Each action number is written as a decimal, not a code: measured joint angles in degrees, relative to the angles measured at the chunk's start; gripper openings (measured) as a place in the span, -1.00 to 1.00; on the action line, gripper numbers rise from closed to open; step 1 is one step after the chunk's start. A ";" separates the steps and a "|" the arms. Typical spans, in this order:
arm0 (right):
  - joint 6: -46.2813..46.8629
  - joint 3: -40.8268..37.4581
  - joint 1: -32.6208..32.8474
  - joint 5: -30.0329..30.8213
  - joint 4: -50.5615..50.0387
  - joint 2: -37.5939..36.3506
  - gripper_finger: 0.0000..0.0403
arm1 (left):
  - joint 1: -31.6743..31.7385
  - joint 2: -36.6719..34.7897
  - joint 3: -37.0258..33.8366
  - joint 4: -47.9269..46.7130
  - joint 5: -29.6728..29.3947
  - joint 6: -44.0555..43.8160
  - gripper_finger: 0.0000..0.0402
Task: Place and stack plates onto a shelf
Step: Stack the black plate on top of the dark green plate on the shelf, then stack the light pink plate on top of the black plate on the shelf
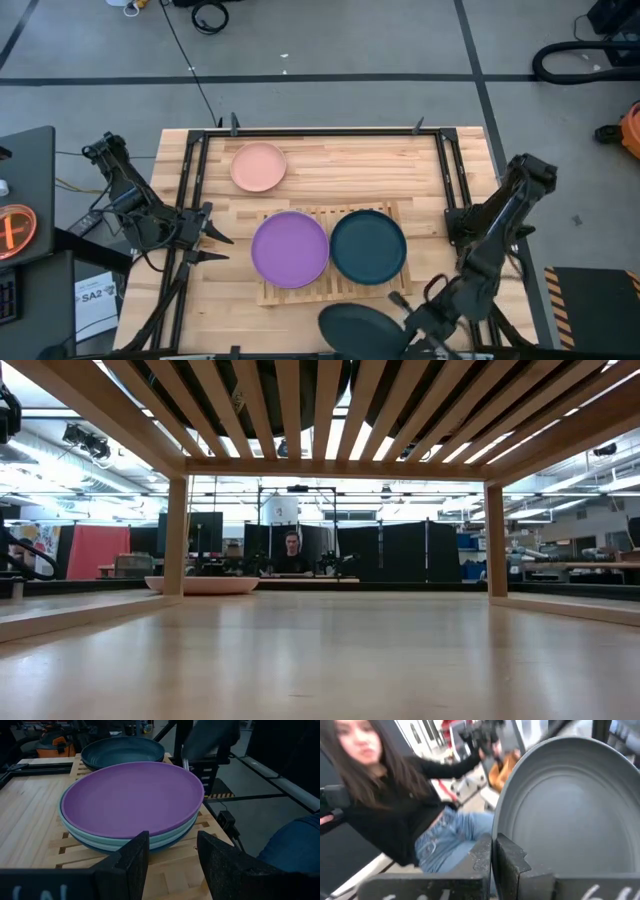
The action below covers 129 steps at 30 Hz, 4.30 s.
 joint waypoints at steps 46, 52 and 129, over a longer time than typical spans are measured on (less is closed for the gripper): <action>-25.54 0.00 -12.04 9.19 -44.67 -14.29 -0.86 | 0.00 0.01 -0.01 -0.03 0.01 0.00 -0.14; -24.49 0.01 -12.02 8.95 -47.59 -14.30 -0.84 | 0.02 0.00 -0.01 -0.02 0.02 0.02 -0.14; -17.14 0.02 -12.39 8.04 -41.81 -14.33 -0.27 | 0.02 0.00 -0.01 0.00 -0.01 0.00 -0.14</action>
